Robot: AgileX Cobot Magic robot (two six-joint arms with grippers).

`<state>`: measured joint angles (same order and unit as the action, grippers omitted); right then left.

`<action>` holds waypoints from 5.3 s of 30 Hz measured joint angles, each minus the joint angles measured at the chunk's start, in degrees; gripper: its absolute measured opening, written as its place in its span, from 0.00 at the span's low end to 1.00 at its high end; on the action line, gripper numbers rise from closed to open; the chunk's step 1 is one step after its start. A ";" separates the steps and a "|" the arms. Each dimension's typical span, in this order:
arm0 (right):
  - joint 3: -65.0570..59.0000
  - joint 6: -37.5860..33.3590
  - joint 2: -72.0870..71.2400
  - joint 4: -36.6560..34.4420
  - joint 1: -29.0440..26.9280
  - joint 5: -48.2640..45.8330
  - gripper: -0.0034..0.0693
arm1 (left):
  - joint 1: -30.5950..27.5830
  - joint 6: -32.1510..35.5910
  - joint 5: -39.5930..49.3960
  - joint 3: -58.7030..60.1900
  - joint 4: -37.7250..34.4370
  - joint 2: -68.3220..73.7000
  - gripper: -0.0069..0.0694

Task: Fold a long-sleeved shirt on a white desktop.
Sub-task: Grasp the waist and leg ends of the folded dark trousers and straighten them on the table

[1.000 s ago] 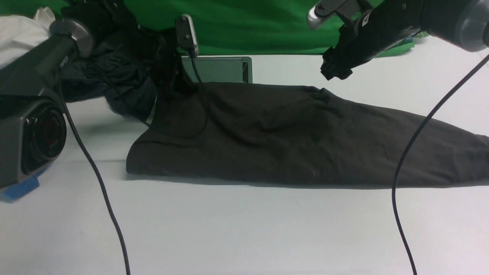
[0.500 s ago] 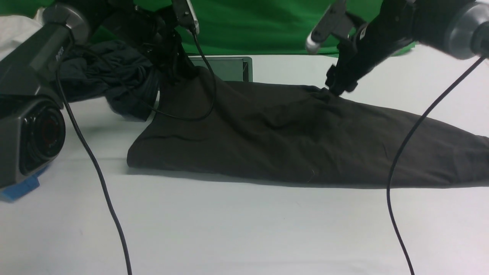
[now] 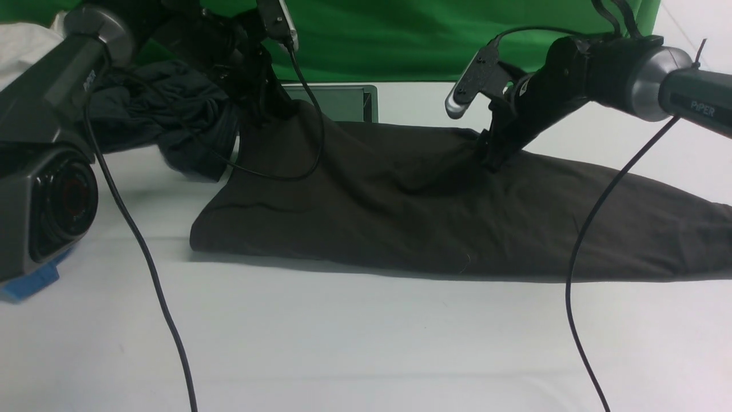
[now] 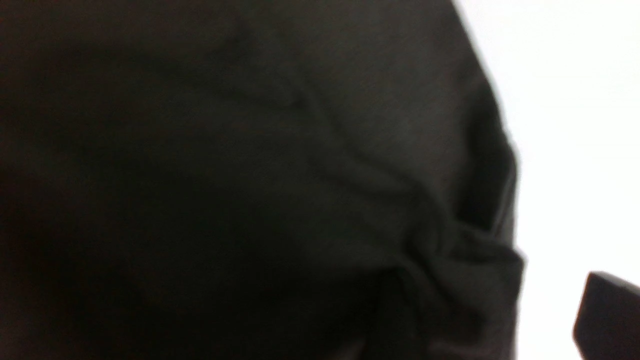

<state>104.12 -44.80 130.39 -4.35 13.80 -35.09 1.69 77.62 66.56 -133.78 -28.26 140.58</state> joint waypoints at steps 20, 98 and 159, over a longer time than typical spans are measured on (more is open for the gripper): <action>0.48 -0.43 -5.29 -0.11 0.00 -4.40 0.08 | 0.00 -1.27 -0.31 0.00 -0.20 -0.21 0.14; 21.87 -19.53 2.39 -17.97 -6.59 -24.84 0.14 | 0.06 -2.44 1.19 -0.10 -1.90 -2.28 0.14; -28.27 18.00 -42.59 -31.45 -9.28 -8.98 0.65 | -11.50 -59.86 -12.82 49.58 -19.34 -25.83 1.00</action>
<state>75.85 -26.80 87.80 -35.80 4.52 -44.07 -9.81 17.76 53.74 -84.20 -47.61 114.74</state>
